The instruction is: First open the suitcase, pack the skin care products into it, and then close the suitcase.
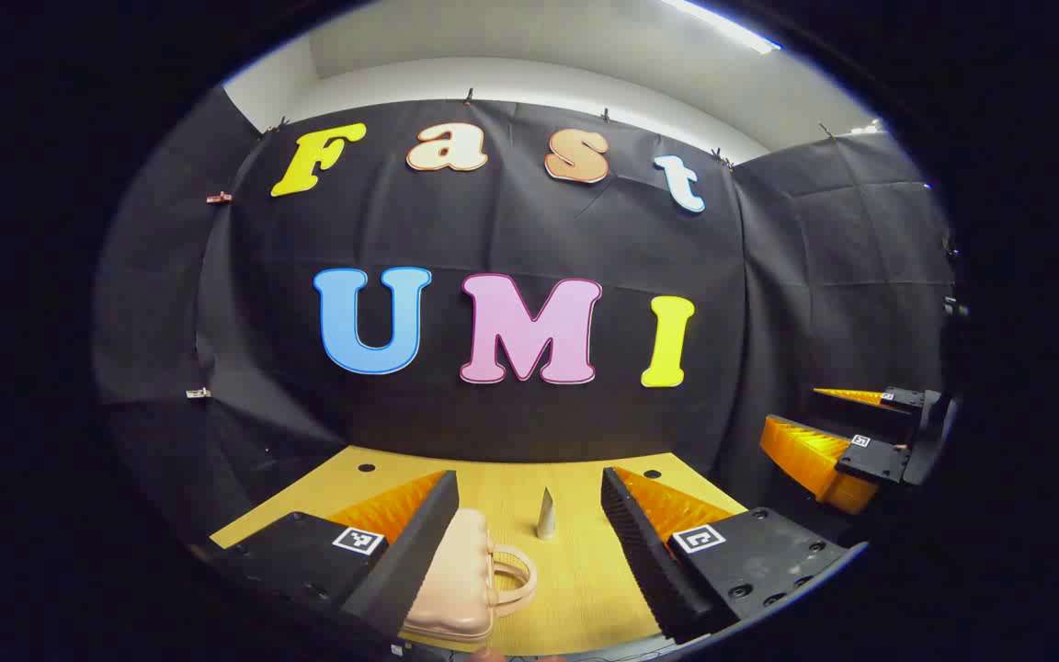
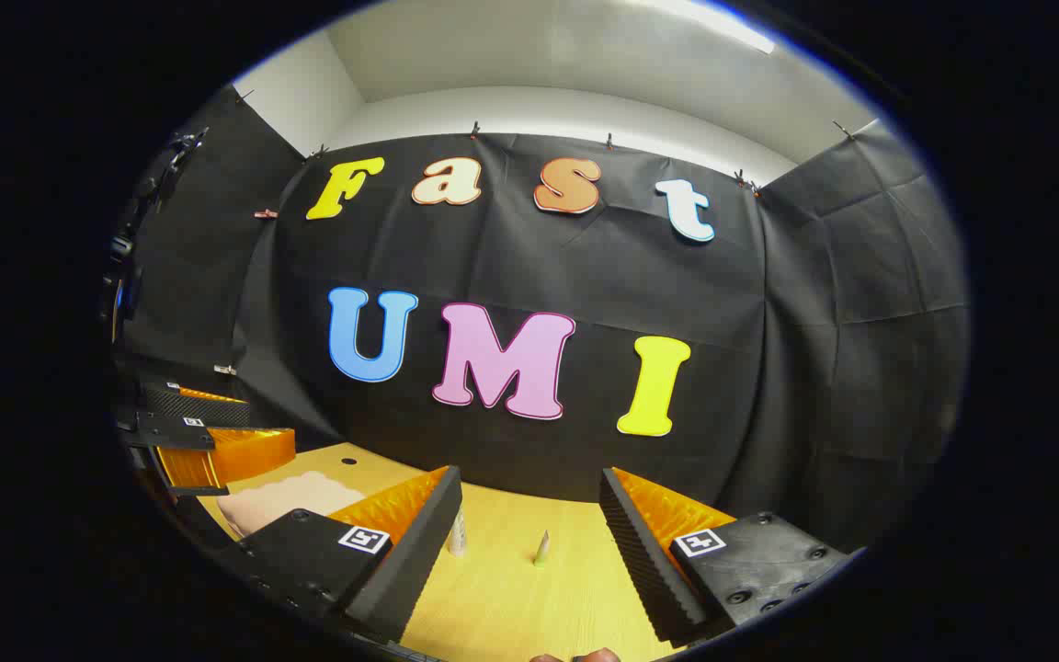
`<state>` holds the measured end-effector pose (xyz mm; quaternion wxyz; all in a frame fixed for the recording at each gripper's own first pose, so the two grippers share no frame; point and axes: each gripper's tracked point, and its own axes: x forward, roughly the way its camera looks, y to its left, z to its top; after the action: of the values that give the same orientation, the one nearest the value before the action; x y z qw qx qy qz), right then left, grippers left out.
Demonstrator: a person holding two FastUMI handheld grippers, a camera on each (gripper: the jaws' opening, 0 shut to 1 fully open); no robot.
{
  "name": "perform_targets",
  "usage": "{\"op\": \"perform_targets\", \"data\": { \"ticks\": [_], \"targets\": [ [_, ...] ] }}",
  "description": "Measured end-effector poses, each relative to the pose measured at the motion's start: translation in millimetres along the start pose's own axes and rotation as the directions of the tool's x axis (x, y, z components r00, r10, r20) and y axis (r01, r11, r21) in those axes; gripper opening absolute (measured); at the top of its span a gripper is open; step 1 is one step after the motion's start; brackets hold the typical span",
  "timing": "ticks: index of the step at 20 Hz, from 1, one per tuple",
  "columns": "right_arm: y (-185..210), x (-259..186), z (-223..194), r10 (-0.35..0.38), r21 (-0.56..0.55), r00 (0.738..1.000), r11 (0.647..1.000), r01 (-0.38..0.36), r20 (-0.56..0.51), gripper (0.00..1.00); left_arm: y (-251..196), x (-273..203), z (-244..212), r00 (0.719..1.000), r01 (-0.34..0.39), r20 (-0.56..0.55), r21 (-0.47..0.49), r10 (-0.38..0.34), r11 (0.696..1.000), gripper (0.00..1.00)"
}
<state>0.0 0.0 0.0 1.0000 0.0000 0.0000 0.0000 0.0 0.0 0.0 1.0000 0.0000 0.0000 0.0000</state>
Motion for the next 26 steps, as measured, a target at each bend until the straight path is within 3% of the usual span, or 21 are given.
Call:
{"op": "perform_targets", "data": {
  "ticks": [13, 18, 22, 24, 26],
  "targets": [
    [-9, 11, -3, -0.033, -0.006, 0.999, 0.999, 0.033, -0.005, 0.96, -3, 13, 4, 0.999, 0.036, 0.016, 0.012, -0.036, 0.999, 0.98],
    [-8, 14, -6, -0.044, 0.005, 0.999, 0.999, 0.044, -0.010, 0.96, -6, 24, -20, 0.996, 0.064, -0.054, -0.008, -0.064, 0.998, 0.98],
    [-11, 10, -18, -0.040, 0.005, 0.999, 0.999, 0.041, -0.026, 0.96, -25, 58, -84, 0.962, 0.117, -0.240, -0.082, -0.133, 0.990, 0.98],
    [-19, 5, -27, -0.031, -0.002, 0.999, 1.000, 0.031, -0.038, 0.96, -27, 82, -125, 0.933, 0.104, -0.339, -0.060, -0.118, 0.993, 0.98],
    [-36, 3, -40, -0.031, -0.016, 0.998, 0.999, 0.030, -0.049, 0.97, -22, 104, -168, 0.888, 0.069, -0.454, -0.022, -0.071, 0.997, 0.98]
  ]
}}
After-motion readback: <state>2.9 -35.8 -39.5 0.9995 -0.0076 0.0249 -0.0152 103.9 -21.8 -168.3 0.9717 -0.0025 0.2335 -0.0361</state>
